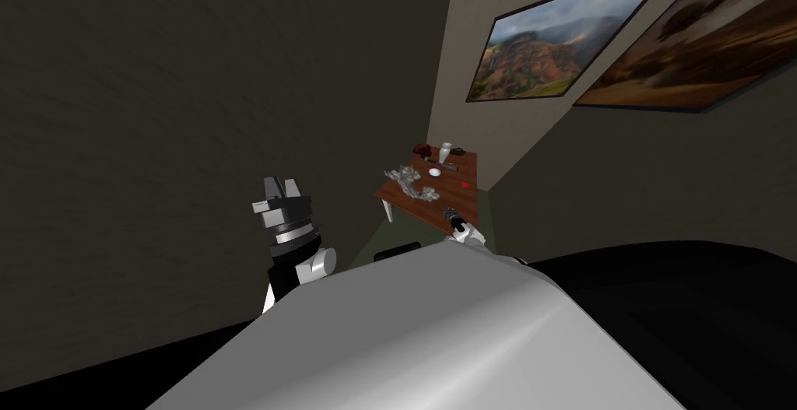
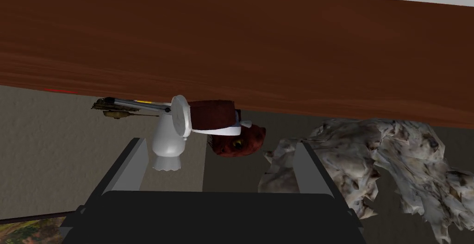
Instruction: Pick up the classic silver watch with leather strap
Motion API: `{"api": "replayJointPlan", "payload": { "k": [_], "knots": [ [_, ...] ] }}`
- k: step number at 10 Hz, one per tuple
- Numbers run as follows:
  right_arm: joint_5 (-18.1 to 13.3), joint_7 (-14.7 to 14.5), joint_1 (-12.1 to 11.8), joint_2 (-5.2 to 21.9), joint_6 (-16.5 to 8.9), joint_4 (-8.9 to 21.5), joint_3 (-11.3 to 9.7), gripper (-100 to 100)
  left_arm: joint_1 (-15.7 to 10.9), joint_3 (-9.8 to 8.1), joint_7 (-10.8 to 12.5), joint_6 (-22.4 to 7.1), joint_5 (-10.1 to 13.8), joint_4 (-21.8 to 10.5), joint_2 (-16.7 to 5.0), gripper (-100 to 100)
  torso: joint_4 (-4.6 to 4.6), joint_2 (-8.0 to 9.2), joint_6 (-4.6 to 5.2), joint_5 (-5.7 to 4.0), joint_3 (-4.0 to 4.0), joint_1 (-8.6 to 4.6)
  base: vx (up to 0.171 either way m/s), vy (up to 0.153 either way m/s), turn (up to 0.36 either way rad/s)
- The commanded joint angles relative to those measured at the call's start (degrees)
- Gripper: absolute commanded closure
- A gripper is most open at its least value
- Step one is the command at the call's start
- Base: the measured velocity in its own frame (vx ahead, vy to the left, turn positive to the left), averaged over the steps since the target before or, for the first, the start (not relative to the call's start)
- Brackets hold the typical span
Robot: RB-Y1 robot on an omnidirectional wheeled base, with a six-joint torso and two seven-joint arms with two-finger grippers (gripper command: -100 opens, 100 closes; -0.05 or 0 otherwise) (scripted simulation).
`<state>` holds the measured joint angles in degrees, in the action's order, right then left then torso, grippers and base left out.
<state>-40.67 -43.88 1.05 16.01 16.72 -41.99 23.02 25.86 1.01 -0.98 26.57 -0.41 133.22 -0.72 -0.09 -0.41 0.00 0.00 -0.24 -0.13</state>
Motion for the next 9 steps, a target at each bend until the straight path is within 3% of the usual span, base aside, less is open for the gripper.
{"api": "replayJointPlan", "payload": {
  "k": [1,2,3,4,9],
  "knots": [
    [-0.05,-1.25,0.80,0.11,0.81,1.65,0.92,-100,0.00,0.00,0.00,0.00,0.00,0.00,0.00,0,0.00,0.00,0.00,0.00,0.00,0.00,0.031,-0.017,0.005],
    [-0.05,-0.75,0.58,0.10,0.40,1.07,0.58,-100,-0.01,0.00,0.00,0.00,0.00,0.00,0.00,0,0.04,0.21,0.01,0.01,0.11,0.07,0.006,-0.004,0.001],
    [-0.05,-0.91,0.63,0.10,0.52,1.19,0.64,0,-0.01,0.00,0.00,0.00,0.00,0.00,0.00,0,0.07,0.34,0.01,0.02,0.19,0.12,0.000,0.000,0.000],
    [-0.21,-0.73,-0.23,0.02,0.92,0.15,-0.85,-100,-0.01,0.00,0.00,0.00,0.00,0.00,0.00,0,0.08,0.39,0.01,0.03,0.22,0.14,0.054,-0.012,-0.203],
    [-1.01,0.12,-4.51,-0.39,3.02,-4.95,-8.27,-100,0.02,0.00,0.00,0.00,0.00,0.00,0.00,0,-0.07,-0.30,0.03,0.02,-0.17,0.16,0.171,-0.006,-0.290]
  ]
}}
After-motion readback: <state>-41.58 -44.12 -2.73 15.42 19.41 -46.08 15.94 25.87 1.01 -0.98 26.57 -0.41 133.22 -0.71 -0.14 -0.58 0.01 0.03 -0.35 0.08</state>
